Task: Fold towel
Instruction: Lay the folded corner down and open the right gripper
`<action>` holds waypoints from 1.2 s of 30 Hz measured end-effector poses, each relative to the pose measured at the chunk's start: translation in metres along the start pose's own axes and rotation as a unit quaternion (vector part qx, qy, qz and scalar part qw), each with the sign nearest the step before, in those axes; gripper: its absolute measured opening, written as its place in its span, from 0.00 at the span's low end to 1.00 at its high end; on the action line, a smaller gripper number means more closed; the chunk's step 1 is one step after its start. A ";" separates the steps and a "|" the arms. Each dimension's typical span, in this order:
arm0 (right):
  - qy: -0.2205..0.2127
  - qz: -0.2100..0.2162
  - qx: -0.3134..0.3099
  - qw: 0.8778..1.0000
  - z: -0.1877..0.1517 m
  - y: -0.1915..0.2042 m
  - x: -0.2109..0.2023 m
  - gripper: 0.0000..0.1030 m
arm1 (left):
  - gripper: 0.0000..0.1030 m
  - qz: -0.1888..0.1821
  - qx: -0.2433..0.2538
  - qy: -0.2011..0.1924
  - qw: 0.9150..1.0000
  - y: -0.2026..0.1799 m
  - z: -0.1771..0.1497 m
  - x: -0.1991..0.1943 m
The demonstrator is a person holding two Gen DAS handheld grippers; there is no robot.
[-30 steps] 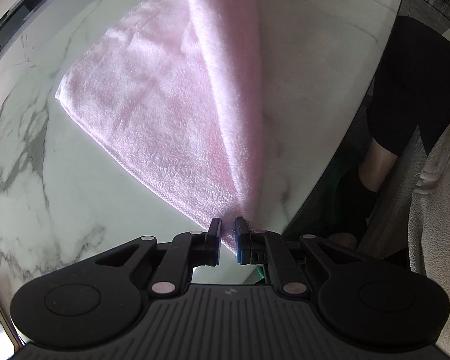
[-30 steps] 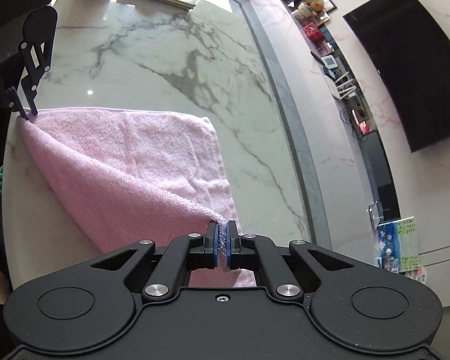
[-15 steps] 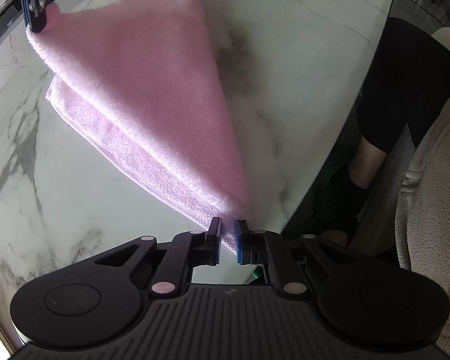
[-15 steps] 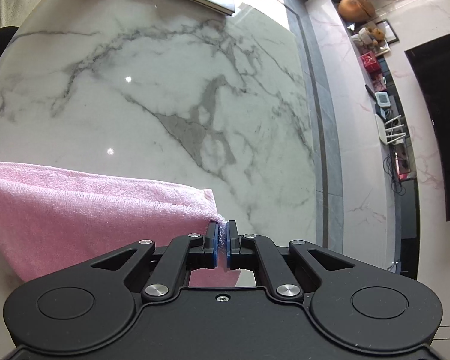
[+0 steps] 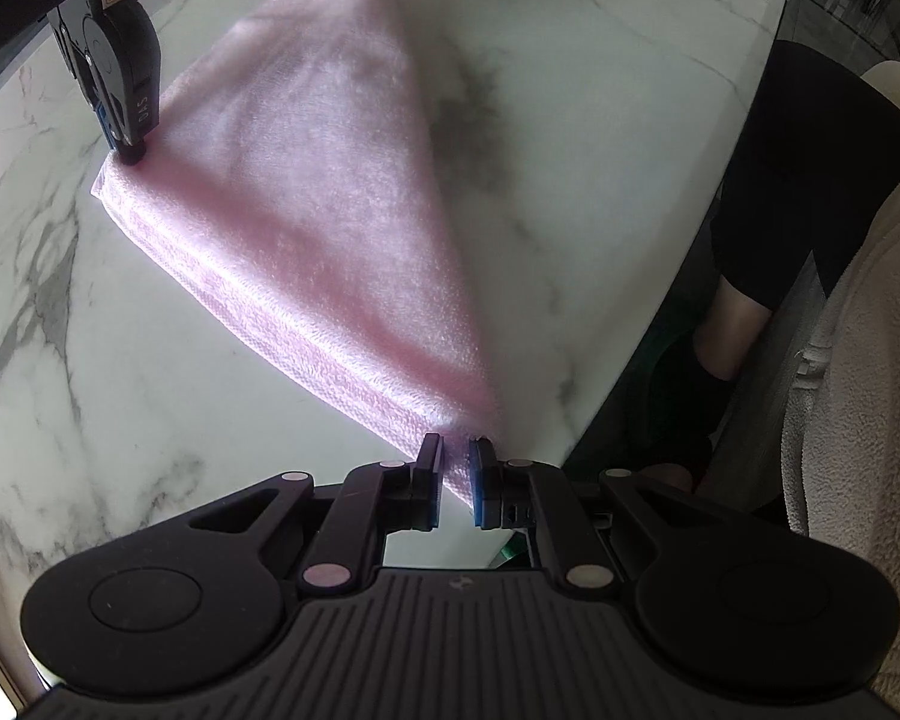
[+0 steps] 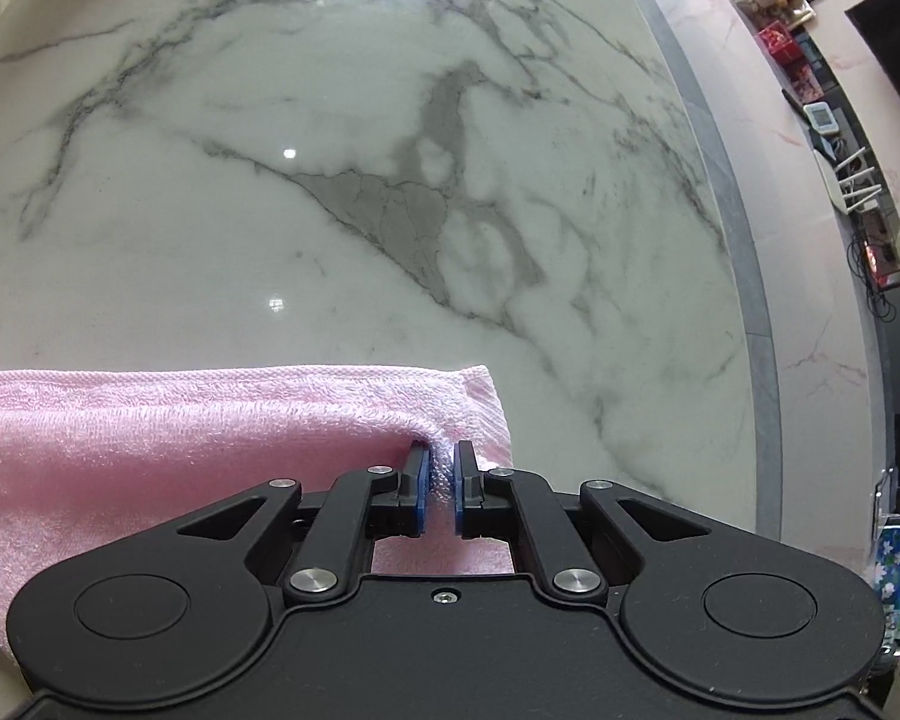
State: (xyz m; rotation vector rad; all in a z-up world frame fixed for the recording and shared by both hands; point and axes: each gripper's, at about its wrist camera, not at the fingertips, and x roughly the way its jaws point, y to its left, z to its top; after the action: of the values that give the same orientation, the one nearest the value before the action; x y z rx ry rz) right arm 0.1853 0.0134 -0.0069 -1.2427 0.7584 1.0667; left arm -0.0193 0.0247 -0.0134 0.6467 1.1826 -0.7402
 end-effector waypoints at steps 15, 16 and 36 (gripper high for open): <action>0.012 -0.056 0.028 0.998 0.000 -0.014 0.011 0.76 | 0.08 0.004 -0.004 0.009 1.000 0.000 0.002 0.000; 0.012 -0.055 0.034 0.998 0.000 -0.016 0.011 0.76 | 0.08 0.004 -0.005 0.009 1.000 0.000 0.001 0.000; 0.010 -0.113 0.068 0.991 -0.033 -0.024 -0.044 0.75 | 0.08 0.030 -0.024 0.014 0.999 -0.006 0.003 0.000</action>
State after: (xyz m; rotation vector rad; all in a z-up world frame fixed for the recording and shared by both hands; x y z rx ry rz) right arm 0.1955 -0.0280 0.0357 -1.1933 0.6756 0.8062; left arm -0.0227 0.0184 -0.0129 0.6522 1.1984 -0.6533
